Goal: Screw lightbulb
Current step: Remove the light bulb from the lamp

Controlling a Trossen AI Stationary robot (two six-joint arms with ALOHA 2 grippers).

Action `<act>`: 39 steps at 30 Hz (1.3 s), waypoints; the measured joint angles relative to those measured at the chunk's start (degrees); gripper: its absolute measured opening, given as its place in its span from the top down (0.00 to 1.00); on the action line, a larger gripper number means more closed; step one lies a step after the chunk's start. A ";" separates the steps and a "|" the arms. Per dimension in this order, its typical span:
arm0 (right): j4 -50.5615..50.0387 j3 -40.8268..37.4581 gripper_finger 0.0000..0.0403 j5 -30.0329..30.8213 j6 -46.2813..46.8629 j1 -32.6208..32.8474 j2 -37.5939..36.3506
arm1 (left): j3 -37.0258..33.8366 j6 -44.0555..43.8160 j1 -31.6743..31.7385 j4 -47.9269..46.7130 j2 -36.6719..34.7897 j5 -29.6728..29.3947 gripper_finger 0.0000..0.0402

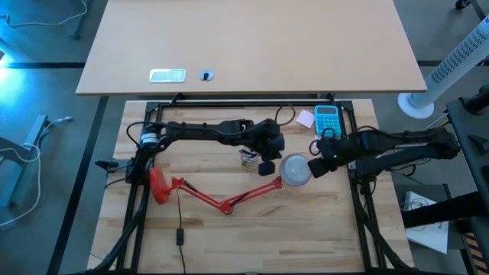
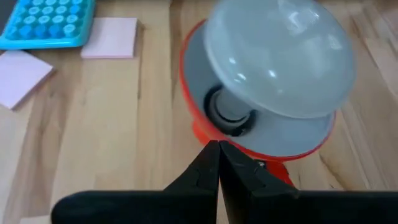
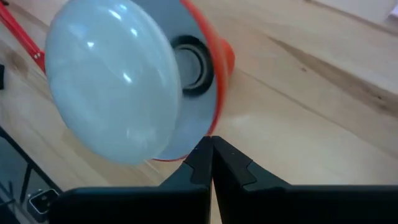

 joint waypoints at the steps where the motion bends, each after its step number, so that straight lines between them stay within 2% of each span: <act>1: 0.47 0.00 1.00 0.02 0.00 0.00 0.56 | -0.01 0.02 -0.33 -0.04 0.08 0.02 1.00; 11: 2.03 0.00 1.00 0.04 -2.27 -0.63 2.07 | -0.04 -3.88 -4.70 4.11 0.34 -0.03 1.00; 21: 2.66 0.95 1.00 0.21 -13.80 -8.74 1.98 | -0.04 -10.61 -8.59 4.76 1.78 -1.43 1.00; 28: -7.83 7.45 1.00 2.19 -22.68 -9.24 0.76 | 1.65 -13.86 -8.39 -0.92 1.65 -6.46 1.00; 32: -10.63 8.51 1.00 2.19 -17.70 -4.20 0.29 | 3.22 -13.11 -6.66 -0.84 1.55 -6.89 1.00; 39: -5.88 3.72 1.00 1.97 1.93 6.79 0.21 | 4.61 -6.09 -3.54 -1.42 1.54 -7.41 1.00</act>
